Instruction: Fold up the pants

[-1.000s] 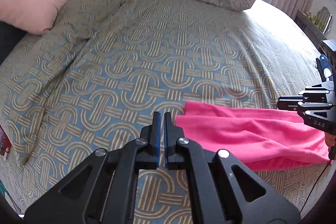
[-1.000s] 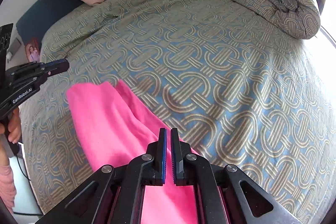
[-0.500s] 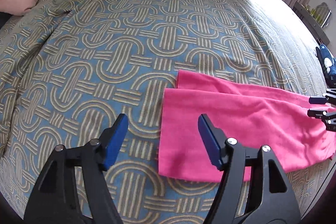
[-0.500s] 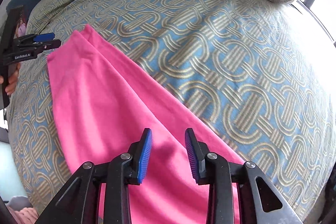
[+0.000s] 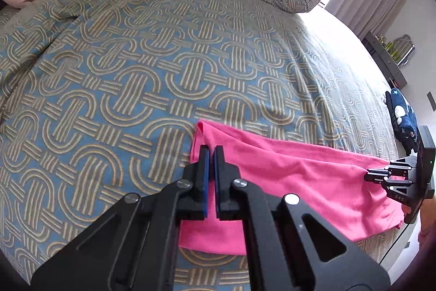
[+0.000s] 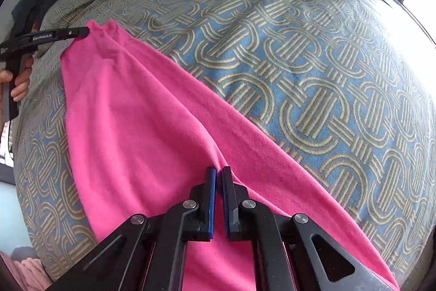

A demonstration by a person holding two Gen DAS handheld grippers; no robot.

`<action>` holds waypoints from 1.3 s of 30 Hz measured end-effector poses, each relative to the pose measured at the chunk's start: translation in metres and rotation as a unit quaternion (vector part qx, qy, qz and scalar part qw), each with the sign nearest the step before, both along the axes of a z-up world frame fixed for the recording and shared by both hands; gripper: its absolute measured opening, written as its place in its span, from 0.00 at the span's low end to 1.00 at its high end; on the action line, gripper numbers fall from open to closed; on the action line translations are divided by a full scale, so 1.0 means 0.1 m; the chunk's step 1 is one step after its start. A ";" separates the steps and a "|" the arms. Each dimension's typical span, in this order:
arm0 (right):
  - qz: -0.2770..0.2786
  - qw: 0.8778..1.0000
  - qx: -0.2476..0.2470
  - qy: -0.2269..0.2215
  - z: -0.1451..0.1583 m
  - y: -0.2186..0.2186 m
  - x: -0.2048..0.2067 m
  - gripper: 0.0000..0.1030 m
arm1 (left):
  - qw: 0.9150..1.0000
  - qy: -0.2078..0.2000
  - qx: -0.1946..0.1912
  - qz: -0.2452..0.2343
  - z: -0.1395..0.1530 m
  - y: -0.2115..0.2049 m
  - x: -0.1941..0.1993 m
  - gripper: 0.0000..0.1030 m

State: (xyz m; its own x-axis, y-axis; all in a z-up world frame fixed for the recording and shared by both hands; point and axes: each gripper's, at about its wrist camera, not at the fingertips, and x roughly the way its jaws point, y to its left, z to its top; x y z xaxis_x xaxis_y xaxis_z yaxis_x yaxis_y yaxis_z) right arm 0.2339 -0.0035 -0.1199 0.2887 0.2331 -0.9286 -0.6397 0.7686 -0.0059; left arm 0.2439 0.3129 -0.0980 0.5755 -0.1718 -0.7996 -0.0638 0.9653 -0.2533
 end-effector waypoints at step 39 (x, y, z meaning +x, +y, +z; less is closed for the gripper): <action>-0.316 0.946 -0.016 -0.062 0.41 -2.45 -2.30 0.43 | 0.956 0.029 0.001 -0.291 -0.03 -2.59 -1.02 0.25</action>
